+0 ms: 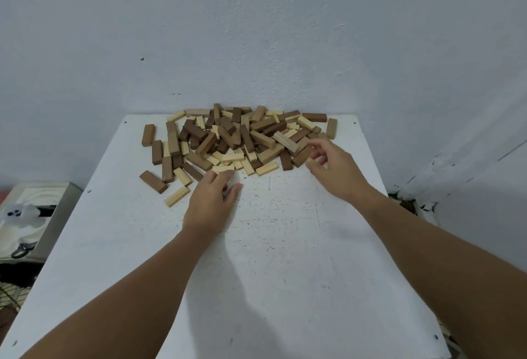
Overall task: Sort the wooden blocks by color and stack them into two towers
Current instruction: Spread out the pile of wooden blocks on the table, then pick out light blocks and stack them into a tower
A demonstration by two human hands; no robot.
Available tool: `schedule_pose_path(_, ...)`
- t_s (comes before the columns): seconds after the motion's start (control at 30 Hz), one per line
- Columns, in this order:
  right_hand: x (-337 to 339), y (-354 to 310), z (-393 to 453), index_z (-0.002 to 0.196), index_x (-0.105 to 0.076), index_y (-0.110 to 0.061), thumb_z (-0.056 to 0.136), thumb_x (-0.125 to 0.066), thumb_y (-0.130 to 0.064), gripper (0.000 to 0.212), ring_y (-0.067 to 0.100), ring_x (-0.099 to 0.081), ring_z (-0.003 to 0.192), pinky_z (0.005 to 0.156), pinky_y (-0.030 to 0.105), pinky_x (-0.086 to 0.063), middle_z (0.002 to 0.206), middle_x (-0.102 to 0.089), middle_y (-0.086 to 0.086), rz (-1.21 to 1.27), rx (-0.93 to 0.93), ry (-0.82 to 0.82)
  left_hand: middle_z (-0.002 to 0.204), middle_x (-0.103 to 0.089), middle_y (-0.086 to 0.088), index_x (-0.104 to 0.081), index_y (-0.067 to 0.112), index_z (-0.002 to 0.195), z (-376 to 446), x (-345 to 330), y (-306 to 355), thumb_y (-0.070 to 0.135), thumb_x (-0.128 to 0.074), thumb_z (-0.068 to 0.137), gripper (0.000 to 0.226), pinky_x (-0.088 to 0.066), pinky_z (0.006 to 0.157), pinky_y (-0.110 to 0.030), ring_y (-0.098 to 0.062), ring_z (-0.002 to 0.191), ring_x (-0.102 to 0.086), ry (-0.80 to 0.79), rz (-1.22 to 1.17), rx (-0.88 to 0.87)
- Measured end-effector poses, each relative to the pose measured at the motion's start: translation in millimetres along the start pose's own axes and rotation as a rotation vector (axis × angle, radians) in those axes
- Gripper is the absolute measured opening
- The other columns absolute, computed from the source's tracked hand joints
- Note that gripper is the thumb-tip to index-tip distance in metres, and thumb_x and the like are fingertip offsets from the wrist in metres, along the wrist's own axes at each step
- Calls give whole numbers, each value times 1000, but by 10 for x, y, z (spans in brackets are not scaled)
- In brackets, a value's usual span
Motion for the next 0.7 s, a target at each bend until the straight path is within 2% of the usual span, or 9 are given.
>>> schedule_pose_path(0.13,-16,-314,392,140,-54,-25,99,-66,-28,43,8,-62,97,88,32,-56,113,-65,-7,126,-4,170,108,-53,8,-62,23,140,2,-1,0,43,-58,103,42,-45,79,-28,-13,95,-54,-1,4,5)
schedule_pose_path(0.23,-70,-361,583,146,-47,-27,97,-69,-35,54,13,-58,115,98,34,-50,132,-59,-3,116,-45,167,109,-53,8,-61,23,141,2,-2,5,43,-58,103,42,-48,80,-29,-13,95,-54,-3,9,8)
schedule_pose_path(0.3,-159,-298,532,144,-50,-27,96,-68,-36,51,16,-57,118,101,41,-51,133,-55,0,42,-45,167,108,-53,8,-60,24,141,2,2,4,42,-58,103,42,-49,79,-30,-13,94,-55,-4,2,10)
schedule_pose_path(0.4,-356,-207,249,134,-59,-23,96,-66,-29,39,18,-54,114,99,42,-50,122,-53,4,-63,71,195,108,-53,7,-60,24,141,14,4,7,41,-58,103,42,-47,78,-29,-13,93,-55,-14,-1,7)
schedule_pose_path(0.5,-590,-239,-52,127,-63,-26,99,-64,-25,28,10,-55,97,85,27,-52,110,-50,-5,-67,183,118,109,-53,8,-58,26,143,-1,2,25,42,-57,103,42,-43,77,-26,-10,92,-54,-24,3,21)
schedule_pose_path(0.57,-747,-287,-176,126,-64,-26,101,-61,-26,25,3,-52,82,73,20,-46,102,-48,-9,-107,210,46,112,-58,7,-58,26,142,-21,10,39,40,-57,103,41,-42,76,-26,-10,94,-55,0,27,15)
schedule_pose_path(0.63,-881,-329,-241,126,-65,-27,102,-59,-27,25,4,-52,77,67,21,-43,97,-47,-11,-117,205,17,112,-61,2,-60,21,139,-56,16,33,35,-60,101,40,-44,77,-29,-17,100,-56,63,97,-34)
schedule_pose_path(0.7,-987,-344,-282,131,-65,-29,102,-59,-28,30,6,-53,78,71,25,-47,98,-48,-11,-129,200,16,106,-58,-5,-63,14,136,-81,-4,10,31,-67,97,44,-47,79,-35,-24,99,-52,172,218,-102)
Point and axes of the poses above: each hand's wrist, its own z-axis towards the middle knuckle, its own x-axis out of the back of the hand, y = z × x, the point moved 1 cm from there along z, towards the middle knuckle
